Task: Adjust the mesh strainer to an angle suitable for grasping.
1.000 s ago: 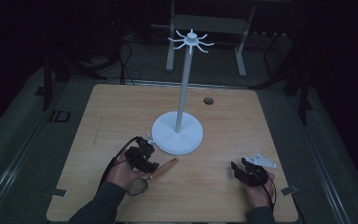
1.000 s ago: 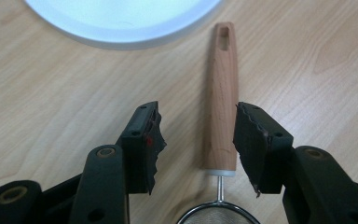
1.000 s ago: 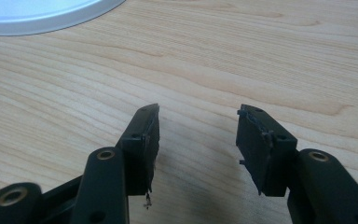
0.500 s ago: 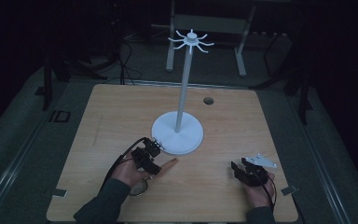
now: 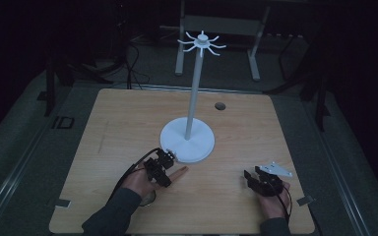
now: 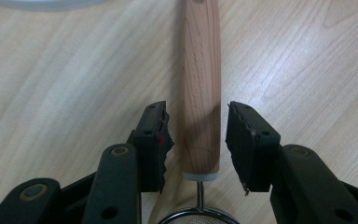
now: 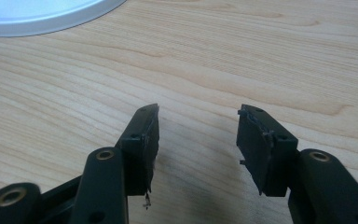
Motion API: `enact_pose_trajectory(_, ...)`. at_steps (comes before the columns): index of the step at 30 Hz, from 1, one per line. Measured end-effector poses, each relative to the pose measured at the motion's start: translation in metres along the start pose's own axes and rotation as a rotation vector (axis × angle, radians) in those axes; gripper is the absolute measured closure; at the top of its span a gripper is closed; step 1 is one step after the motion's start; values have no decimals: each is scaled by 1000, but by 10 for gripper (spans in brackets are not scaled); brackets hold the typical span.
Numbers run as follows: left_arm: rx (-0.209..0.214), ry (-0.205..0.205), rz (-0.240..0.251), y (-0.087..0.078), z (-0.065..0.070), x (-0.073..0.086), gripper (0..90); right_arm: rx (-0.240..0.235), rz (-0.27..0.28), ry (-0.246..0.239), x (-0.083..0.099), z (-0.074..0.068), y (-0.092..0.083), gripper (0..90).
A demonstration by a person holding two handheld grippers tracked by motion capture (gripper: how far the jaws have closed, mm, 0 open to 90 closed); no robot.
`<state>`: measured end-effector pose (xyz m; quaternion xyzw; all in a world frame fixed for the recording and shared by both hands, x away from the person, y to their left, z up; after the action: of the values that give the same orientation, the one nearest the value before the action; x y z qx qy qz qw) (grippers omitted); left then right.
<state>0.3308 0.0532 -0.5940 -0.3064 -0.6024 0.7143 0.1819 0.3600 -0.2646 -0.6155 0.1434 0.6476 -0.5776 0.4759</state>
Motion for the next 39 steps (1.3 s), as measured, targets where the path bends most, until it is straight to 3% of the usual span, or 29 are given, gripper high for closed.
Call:
enact_pose_trajectory(17, 23, -11, -92, 13, -1, 11, 650, 4, 7, 4, 0, 1, -1, 484)
enact_pose_trajectory(22, 26, -15, -89, 13, -1, 12, 679, 5, 5, 4, 0, 1, -1, 485)
enact_pose_trajectory(27, 26, -4, -76, 12, 1, 11, 689, 5, 4, 4, 0, 1, -1, 484)
enact_pose_trajectory(39, 27, -21, 41, -6, 2, -3, 691, 9, 6, 11, 0, 3, -1, 484)
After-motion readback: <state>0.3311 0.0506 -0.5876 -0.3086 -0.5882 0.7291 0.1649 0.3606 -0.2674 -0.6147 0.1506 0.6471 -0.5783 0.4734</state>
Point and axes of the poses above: each handheld gripper's, and its own axes: y roughly forward along the jaws, x roughly out of its underside, z roughly to its right, the point moved 9 cm from there along y, roughly forward along the jaws, and after that the axes turned 8 degrees about -y, right-handed, at the moved point
